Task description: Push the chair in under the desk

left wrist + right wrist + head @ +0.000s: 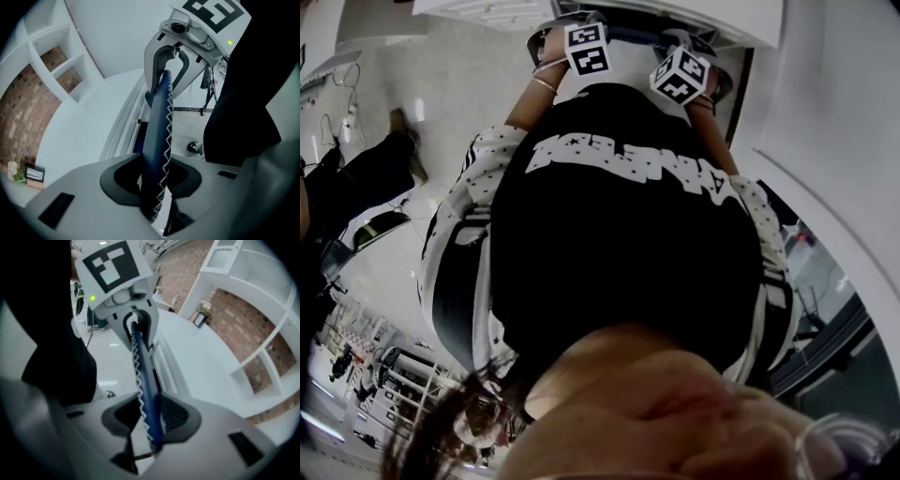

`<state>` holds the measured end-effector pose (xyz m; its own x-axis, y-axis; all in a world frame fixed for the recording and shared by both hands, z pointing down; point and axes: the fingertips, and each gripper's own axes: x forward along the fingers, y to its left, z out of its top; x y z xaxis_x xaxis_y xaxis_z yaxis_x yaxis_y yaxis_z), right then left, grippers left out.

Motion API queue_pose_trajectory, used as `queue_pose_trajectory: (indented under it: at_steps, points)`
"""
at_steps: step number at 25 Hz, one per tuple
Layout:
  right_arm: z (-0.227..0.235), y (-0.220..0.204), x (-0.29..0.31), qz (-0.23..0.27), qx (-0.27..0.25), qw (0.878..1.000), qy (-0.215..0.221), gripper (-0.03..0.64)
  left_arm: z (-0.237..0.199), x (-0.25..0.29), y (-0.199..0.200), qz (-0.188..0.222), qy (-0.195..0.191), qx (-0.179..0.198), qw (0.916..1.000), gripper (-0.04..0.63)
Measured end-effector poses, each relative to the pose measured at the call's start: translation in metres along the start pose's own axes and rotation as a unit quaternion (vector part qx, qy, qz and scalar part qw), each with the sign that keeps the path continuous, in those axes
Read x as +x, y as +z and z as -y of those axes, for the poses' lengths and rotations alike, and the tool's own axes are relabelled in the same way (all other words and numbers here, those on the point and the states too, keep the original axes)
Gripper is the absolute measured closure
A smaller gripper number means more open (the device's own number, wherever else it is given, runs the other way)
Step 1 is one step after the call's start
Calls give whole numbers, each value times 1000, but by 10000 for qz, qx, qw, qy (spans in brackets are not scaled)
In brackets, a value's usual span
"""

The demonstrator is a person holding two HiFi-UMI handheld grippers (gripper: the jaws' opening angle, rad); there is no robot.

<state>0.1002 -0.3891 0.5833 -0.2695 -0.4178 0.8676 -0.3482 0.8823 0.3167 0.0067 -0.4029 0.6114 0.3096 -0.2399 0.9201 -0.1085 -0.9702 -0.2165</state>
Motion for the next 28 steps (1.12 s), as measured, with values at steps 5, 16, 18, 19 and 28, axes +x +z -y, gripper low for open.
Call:
queue_pose_trajectory:
  at_steps: [5, 16, 18, 19, 28]
  points:
    - [-2, 4, 3, 117, -57, 9999, 57, 481, -2, 4, -5, 31, 97, -124, 9999, 415]
    - [-4, 9, 1, 456, 81, 9989, -8, 414, -11, -1, -10, 339, 801, -555, 9947, 360]
    - [-5, 13, -6, 557, 83, 9984, -68, 410, -11, -6, -11, 450, 927, -672, 9924, 354]
    - [-5, 15, -9, 617, 98, 9980, -101, 410, -11, -10, -12, 509, 994, -740, 9910, 354]
    - [11, 37, -51, 1597, 948, 9817, -412, 408, -20, -70, -11, 1199, 1869, -1403, 9649, 359]
